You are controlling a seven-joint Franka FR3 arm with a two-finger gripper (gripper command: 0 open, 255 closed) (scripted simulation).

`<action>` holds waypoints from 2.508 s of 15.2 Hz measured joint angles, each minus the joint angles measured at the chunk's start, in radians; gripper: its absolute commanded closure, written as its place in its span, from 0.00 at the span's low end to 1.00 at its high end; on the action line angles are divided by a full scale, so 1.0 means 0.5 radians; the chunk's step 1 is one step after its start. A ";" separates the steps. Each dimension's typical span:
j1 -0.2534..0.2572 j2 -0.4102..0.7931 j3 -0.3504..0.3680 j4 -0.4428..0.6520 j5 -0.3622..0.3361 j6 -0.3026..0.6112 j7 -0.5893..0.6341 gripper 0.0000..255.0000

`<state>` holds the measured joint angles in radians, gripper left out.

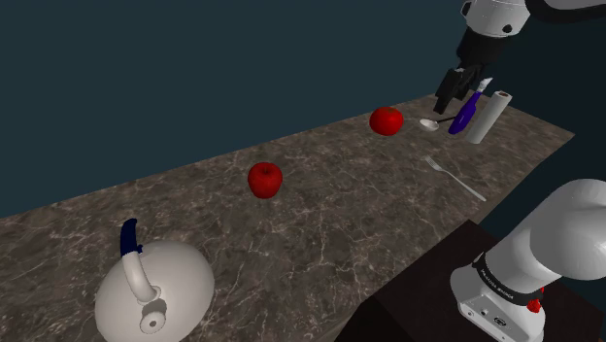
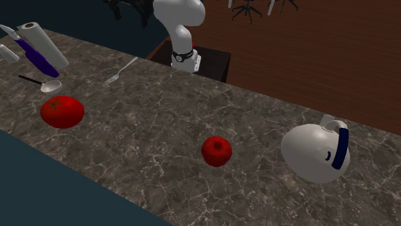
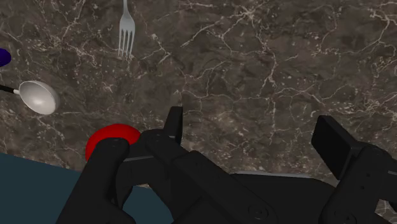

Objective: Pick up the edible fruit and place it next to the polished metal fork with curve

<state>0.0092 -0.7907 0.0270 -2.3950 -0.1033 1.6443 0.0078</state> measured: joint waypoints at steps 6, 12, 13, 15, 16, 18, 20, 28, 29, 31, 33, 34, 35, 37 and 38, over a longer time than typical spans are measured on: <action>0.057 0.143 0.125 -0.017 0.101 0.177 0.153 0.00; 0.125 0.395 0.302 -0.008 0.211 0.460 0.366 0.00; 0.130 0.448 0.323 0.004 0.219 0.508 0.391 0.00; 0.151 0.551 0.392 0.041 0.243 0.590 0.473 0.00; 0.157 0.601 0.418 0.069 0.249 0.620 0.505 0.00; 0.168 0.710 0.474 0.102 0.255 0.713 0.572 0.00; 0.177 0.833 0.536 0.153 0.251 0.801 0.651 0.00; 0.211 1.360 0.750 0.502 0.109 1.026 0.989 0.00; 0.218 1.425 0.768 0.543 0.080 1.054 1.030 0.00; 0.242 1.581 0.809 0.674 0.002 1.079 1.133 0.00; 0.270 1.721 0.832 0.785 -0.074 1.109 1.219 0.00; 0.284 1.771 0.839 0.835 -0.101 1.111 1.250 0.00; 0.308 1.841 0.849 0.893 -0.143 1.122 1.300 0.00; 0.335 1.939 0.851 0.980 -0.198 1.128 1.351 0.00; 0.340 1.961 0.849 0.984 -0.211 1.144 1.362 0.00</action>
<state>0.1793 0.1897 0.4513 -1.9030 -0.2088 2.2162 0.6891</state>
